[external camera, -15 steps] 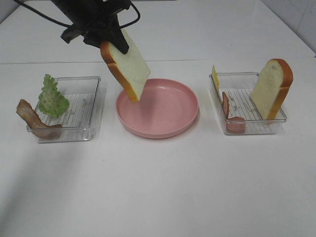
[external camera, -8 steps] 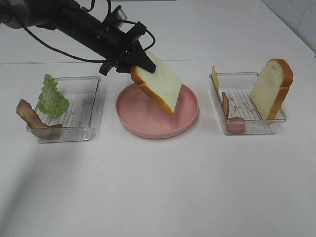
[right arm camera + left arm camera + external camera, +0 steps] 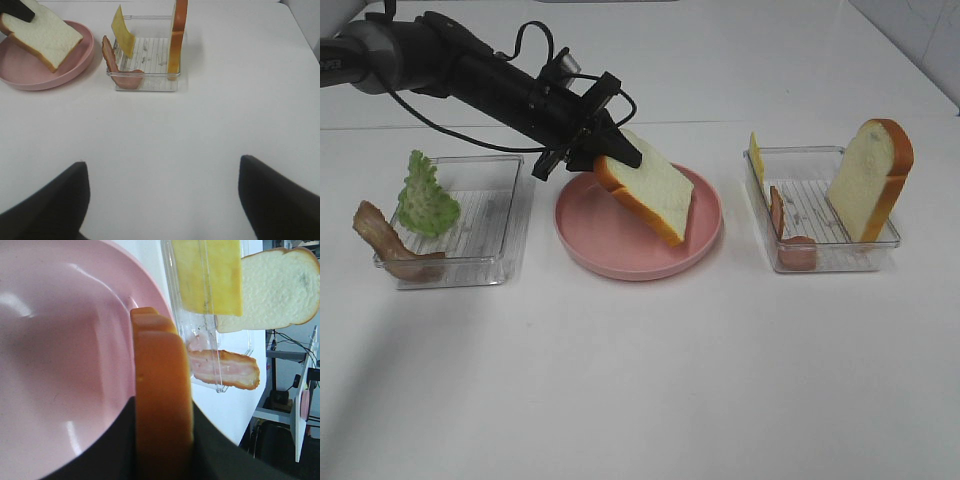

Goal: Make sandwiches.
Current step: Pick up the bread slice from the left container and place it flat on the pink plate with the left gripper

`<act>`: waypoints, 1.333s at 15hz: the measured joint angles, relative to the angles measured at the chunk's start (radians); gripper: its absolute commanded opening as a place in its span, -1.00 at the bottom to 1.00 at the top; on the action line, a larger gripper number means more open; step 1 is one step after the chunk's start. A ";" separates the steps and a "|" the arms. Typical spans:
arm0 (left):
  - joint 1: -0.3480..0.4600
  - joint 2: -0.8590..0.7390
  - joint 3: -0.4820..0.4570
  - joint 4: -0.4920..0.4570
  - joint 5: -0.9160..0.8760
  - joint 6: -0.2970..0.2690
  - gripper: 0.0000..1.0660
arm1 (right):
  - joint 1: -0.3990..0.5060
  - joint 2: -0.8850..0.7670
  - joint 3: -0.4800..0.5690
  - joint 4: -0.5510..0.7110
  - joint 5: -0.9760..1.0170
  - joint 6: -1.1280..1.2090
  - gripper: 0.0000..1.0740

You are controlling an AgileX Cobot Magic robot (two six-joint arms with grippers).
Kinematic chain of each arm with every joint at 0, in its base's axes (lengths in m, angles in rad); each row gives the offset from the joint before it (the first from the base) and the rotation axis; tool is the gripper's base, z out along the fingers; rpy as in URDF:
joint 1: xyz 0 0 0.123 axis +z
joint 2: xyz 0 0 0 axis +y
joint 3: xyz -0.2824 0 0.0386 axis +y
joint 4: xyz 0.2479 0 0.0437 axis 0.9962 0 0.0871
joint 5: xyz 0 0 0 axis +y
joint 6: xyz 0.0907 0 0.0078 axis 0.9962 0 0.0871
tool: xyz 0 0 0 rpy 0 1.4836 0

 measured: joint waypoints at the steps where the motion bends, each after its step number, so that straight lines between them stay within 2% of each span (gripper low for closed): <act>1: -0.002 0.001 0.000 0.000 -0.001 0.000 -0.37 | 0.000 0.000 0.000 0.000 0.000 0.000 0.45; 5: -0.024 0.006 0.000 -0.002 -0.010 0.000 0.45 | 0.000 0.000 0.000 0.000 0.000 0.000 0.45; 6: -0.025 0.006 0.000 0.000 -0.010 0.000 0.55 | 0.000 0.000 0.000 0.000 0.000 0.000 0.45; 8: -0.026 0.006 0.000 0.003 -0.012 0.000 0.55 | 0.000 0.000 0.000 0.000 0.000 0.000 0.45; 9: -0.033 0.006 -0.012 0.052 -0.014 0.000 0.55 | 0.000 0.000 0.000 0.000 0.000 0.000 0.45; 10: -0.033 0.006 -0.012 0.052 -0.014 0.000 0.55 | 0.000 0.000 0.000 0.000 0.000 0.000 0.45; 12: -0.080 0.006 -0.082 0.229 -0.014 -0.002 0.54 | 0.000 0.000 0.000 0.000 0.000 0.000 0.45; 13: -0.104 0.006 -0.121 0.311 -0.014 -0.023 0.54 | 0.000 0.000 0.000 0.000 0.000 0.000 0.45; 14: -0.104 0.006 -0.121 0.311 -0.014 -0.023 0.54 | 0.000 0.000 0.000 0.000 0.000 0.000 0.45; 15: -0.149 0.006 -0.178 0.472 -0.008 -0.081 0.53 | 0.000 0.000 0.000 0.000 0.000 0.000 0.45; 17: -0.197 0.006 -0.247 0.669 0.021 -0.174 0.51 | 0.000 0.000 0.000 0.000 0.000 0.000 0.45; 18: -0.218 0.006 -0.272 0.762 0.050 -0.210 0.51 | 0.000 0.000 0.000 0.000 0.000 0.000 0.45; 20: -0.241 0.006 -0.305 0.870 0.097 -0.260 0.51 | 0.000 0.000 0.000 0.000 0.000 0.000 0.45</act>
